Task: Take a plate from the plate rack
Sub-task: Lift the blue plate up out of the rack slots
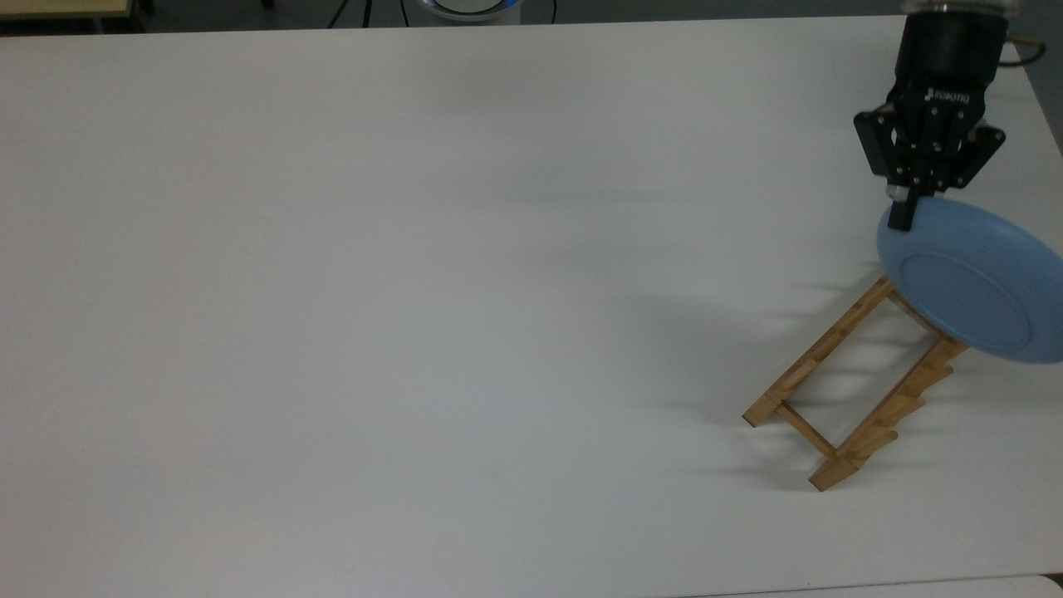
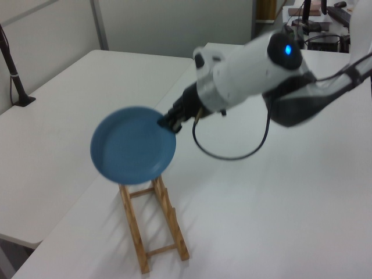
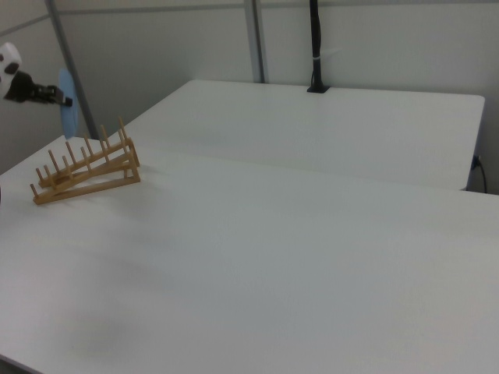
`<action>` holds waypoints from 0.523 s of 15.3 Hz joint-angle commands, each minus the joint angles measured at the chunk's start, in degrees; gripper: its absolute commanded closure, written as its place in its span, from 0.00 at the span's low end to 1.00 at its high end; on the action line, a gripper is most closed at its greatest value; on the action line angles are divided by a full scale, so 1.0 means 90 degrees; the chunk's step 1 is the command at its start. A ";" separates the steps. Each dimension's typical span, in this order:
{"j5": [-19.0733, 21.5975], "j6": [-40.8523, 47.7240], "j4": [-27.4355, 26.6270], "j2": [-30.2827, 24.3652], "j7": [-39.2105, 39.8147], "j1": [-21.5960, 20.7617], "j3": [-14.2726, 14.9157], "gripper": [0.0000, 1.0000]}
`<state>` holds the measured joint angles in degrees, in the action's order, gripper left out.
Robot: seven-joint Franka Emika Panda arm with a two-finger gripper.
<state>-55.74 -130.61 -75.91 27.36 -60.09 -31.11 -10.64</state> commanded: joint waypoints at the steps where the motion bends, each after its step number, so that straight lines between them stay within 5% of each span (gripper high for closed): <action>1: 0.1189 0.0233 -0.0618 -0.0958 0.0413 0.0438 -0.0009 1.00; 8: 0.4392 0.2078 -0.0677 -0.1994 0.3888 0.1716 0.0011 1.00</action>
<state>-25.51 -116.93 -78.41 14.91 -37.35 -20.94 -10.47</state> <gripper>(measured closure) 0.921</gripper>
